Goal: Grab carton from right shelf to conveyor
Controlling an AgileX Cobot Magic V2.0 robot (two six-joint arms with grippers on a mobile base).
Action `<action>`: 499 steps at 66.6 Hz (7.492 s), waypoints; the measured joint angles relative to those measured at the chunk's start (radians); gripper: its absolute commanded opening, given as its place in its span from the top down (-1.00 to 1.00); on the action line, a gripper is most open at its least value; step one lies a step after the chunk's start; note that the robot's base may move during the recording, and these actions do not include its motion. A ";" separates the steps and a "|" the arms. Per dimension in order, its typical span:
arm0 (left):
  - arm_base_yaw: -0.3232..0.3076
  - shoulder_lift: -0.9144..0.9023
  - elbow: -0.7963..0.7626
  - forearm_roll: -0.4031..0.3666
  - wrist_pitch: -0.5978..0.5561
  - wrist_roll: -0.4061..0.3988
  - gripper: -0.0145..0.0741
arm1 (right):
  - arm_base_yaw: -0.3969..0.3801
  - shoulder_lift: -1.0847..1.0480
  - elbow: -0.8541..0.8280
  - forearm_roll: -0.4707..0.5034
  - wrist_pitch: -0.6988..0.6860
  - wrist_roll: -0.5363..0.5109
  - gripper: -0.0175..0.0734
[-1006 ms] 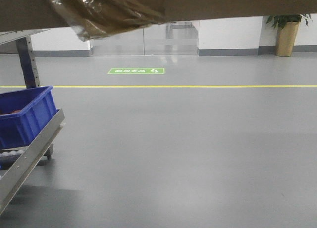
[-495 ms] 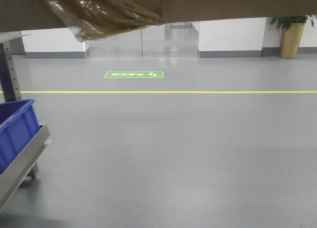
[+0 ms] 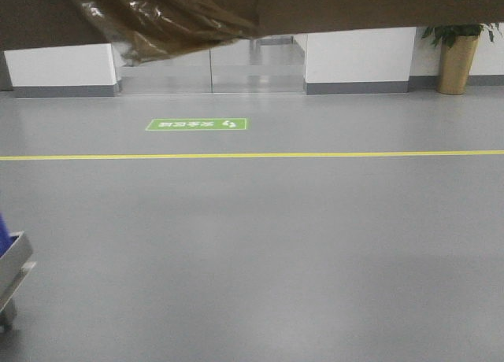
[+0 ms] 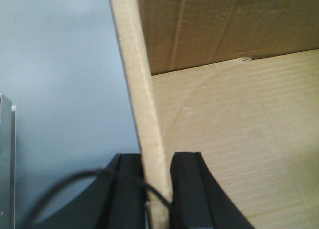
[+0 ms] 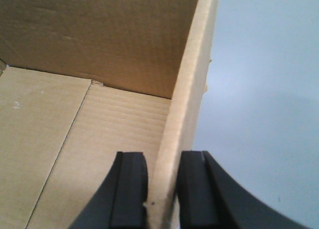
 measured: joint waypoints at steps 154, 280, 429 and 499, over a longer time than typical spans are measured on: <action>-0.008 0.000 0.000 0.138 -0.022 0.000 0.71 | 0.004 0.005 0.002 0.014 -0.032 0.000 0.77; -0.010 0.000 0.000 0.158 -0.030 0.000 0.71 | 0.004 0.005 0.002 0.016 -0.075 0.000 0.77; 0.157 0.458 -0.003 0.083 -0.247 0.006 0.17 | -0.133 0.479 0.002 -0.044 -0.195 -0.027 0.15; 0.399 -0.217 0.498 -0.013 -0.484 0.113 0.66 | -0.187 -0.069 0.325 -0.094 -0.237 0.012 0.76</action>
